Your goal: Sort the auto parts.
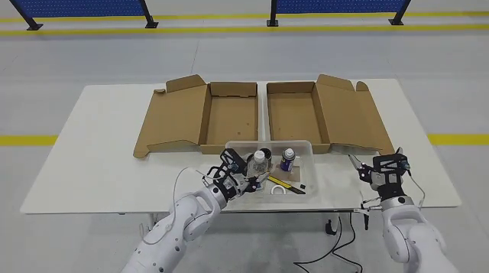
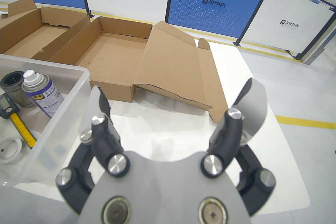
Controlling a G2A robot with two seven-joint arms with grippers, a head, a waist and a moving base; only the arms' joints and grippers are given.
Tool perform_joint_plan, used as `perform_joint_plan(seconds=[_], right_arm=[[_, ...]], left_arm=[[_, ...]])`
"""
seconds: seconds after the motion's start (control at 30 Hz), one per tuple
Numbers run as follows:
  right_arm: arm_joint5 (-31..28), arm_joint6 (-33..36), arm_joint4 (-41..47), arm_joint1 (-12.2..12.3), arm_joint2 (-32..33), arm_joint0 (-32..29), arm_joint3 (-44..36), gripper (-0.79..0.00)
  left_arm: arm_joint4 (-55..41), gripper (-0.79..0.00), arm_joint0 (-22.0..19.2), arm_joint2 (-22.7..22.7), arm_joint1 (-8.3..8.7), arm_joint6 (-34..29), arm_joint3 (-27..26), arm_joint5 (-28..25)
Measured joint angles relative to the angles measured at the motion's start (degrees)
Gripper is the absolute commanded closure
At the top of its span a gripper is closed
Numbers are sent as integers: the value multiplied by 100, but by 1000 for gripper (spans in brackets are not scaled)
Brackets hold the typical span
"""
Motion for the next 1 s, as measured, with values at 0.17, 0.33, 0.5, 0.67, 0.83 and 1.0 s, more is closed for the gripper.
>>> perform_joint_plan(seconds=[0.17, 0.33, 0.5, 0.67, 0.83, 1.0], right_arm=[[0, 0, 0, 0, 0, 0, 0, -785], [0, 0, 0, 0, 0, 0, 0, -785], [0, 0, 0, 0, 0, 0, 0, -785], [0, 0, 0, 0, 0, 0, 0, -785], [0, 0, 0, 0, 0, 0, 0, -785], [0, 0, 0, 0, 0, 0, 0, -785]], left_arm=[[-107, 0, -17, -184, 17, 80, -223, 3], [-88, 0, 73, -401, 67, 97, -615, -167], [-22, 0, 307, -595, 135, 65, -1053, -455], [-37, 0, 509, -719, 186, -5, -1315, -714], [12, 0, 591, -765, 216, -89, -1362, -878], [-29, 0, 548, -807, 212, -38, -1306, -740]])
